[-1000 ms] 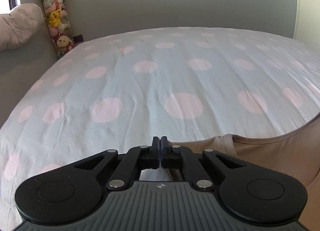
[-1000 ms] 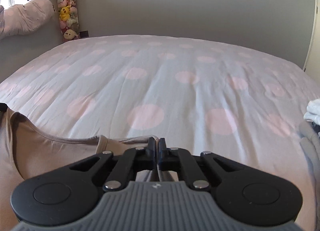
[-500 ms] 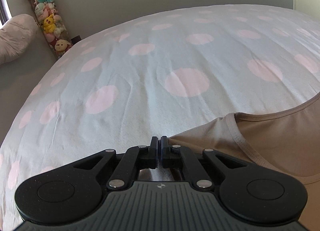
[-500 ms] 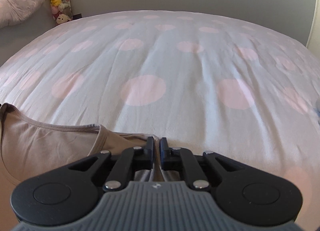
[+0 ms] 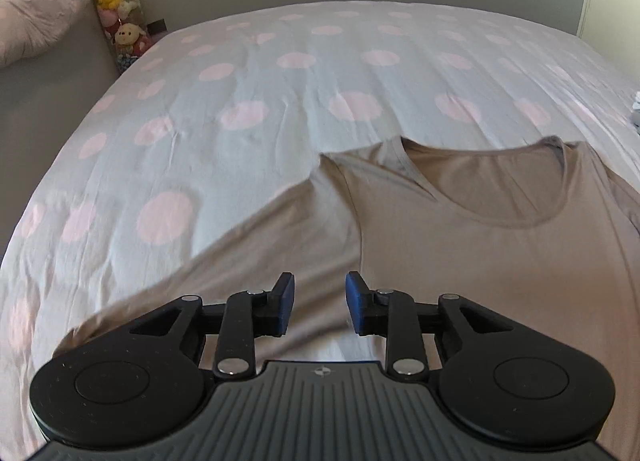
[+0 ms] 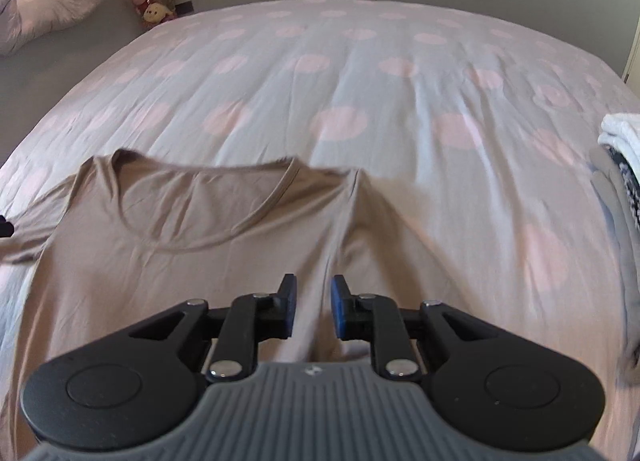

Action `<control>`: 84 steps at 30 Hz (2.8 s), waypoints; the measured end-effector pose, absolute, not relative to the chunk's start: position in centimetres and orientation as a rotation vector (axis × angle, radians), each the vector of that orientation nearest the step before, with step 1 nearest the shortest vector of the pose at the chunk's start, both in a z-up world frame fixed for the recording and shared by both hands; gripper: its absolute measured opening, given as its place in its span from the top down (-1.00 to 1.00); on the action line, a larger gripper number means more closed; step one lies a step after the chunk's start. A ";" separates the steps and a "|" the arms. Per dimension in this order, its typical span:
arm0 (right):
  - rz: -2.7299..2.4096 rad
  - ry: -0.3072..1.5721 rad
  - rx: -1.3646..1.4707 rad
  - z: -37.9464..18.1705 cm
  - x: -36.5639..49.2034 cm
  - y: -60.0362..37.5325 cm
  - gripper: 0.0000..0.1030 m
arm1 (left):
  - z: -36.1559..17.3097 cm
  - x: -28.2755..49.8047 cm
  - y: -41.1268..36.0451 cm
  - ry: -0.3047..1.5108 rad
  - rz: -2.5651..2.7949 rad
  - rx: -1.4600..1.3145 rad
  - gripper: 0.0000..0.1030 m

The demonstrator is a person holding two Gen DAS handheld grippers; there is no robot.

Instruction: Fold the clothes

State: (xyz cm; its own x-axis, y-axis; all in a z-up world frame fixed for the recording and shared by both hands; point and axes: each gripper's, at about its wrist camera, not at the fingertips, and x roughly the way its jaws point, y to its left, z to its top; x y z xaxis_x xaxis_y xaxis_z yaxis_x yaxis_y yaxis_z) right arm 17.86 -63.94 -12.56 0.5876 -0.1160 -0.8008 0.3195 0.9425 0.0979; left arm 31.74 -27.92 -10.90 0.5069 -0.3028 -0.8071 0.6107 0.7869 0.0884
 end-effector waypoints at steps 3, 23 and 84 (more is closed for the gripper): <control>-0.191 1.011 0.266 -12.8 13.8 -61.2 0.59 | -10.3 28.1 -25.7 0.902 -0.572 0.367 0.37; 0.104 1.486 0.140 -18.3 0.7 -49.9 0.75 | -12.4 22.4 -17.6 0.908 -0.556 0.028 0.23; -0.260 1.497 0.361 -12.6 -1.8 -48.7 0.89 | -10.9 23.4 -16.0 0.915 -0.619 -0.147 0.22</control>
